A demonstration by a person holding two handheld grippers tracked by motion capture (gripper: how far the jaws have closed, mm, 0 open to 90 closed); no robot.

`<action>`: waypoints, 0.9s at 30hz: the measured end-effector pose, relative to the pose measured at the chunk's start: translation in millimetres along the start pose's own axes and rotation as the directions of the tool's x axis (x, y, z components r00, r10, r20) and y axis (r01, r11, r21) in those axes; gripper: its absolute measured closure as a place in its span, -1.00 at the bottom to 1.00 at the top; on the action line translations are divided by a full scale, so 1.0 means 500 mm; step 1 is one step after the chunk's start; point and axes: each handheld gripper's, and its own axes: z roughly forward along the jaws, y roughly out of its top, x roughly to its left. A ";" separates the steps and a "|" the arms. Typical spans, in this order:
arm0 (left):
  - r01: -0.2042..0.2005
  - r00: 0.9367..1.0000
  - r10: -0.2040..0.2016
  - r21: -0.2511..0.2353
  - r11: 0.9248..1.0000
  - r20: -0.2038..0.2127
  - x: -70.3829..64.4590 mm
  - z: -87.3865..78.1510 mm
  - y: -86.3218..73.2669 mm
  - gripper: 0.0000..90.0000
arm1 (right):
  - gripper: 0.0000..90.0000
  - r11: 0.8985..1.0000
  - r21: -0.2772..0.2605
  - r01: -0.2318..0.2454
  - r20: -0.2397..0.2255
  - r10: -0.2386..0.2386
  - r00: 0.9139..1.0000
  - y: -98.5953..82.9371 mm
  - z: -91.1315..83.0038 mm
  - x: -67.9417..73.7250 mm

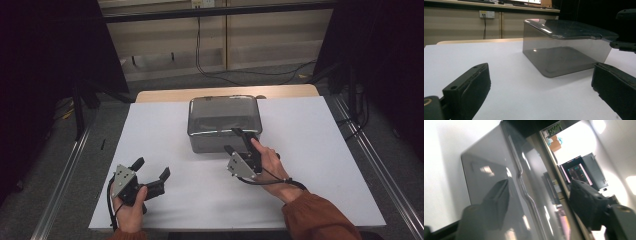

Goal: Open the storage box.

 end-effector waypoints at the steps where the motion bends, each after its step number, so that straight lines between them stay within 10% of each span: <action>1: -0.001 1.000 0.001 0.000 1.000 -0.001 0.000 0.000 0.000 -0.95 | -0.16 1.000 0.003 0.019 0.000 -0.019 1.000 0.002 0.002 0.003; 12: 0.001 1.000 -0.001 0.001 1.000 0.002 0.001 0.000 0.000 -0.95 | 0.21 0.969 0.069 0.236 0.013 -0.238 0.971 0.008 0.025 0.031; 27: -0.020 1.000 0.020 0.020 1.000 0.007 0.000 0.002 0.000 -0.95 | 0.57 0.952 0.108 0.286 0.008 -0.289 0.957 0.000 0.039 0.041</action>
